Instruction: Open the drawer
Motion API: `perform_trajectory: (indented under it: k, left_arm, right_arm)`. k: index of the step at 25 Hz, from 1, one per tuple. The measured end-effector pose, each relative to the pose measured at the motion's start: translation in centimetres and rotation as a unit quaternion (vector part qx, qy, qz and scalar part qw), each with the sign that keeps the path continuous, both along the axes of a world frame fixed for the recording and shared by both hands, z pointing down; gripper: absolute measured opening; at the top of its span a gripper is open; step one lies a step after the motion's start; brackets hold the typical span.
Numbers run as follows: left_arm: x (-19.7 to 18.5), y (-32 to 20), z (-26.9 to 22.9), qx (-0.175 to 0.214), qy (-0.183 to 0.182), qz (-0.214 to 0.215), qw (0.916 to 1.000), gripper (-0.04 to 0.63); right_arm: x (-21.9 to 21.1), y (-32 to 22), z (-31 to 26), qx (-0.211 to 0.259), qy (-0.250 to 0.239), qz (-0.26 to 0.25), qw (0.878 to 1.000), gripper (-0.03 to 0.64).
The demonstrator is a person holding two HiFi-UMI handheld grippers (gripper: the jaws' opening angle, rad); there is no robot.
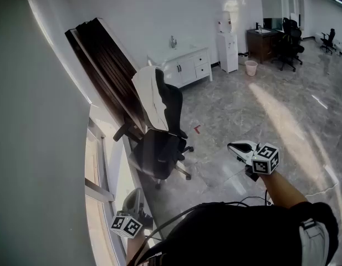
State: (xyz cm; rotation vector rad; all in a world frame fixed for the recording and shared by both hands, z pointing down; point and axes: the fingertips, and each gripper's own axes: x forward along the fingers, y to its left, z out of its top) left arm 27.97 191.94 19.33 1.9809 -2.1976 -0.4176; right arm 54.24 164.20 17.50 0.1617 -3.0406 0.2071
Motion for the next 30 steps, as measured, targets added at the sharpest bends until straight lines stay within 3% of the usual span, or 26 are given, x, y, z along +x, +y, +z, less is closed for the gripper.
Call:
perform_trajectory:
  k: [11, 16, 30]
  left_arm:
    - [0.4, -0.6, -0.1, 0.004, -0.007, 0.007, 0.9999, 0.000]
    - [0.6, -0.4, 0.3, 0.006, -0.007, 0.008, 0.9999, 0.000]
    - [1.1, -0.8, 0.5, -0.001, -0.005, 0.016, 0.9999, 0.000]
  right_arm:
    - [0.2, -0.4, 0.4, -0.001, -0.004, 0.005, 1.000, -0.008]
    - [0.5, -0.5, 0.4, -0.023, -0.017, 0.003, 1.000, -0.006]
    - [0.3, -0.8, 0.9, -0.007, -0.012, 0.008, 1.000, -0.006]
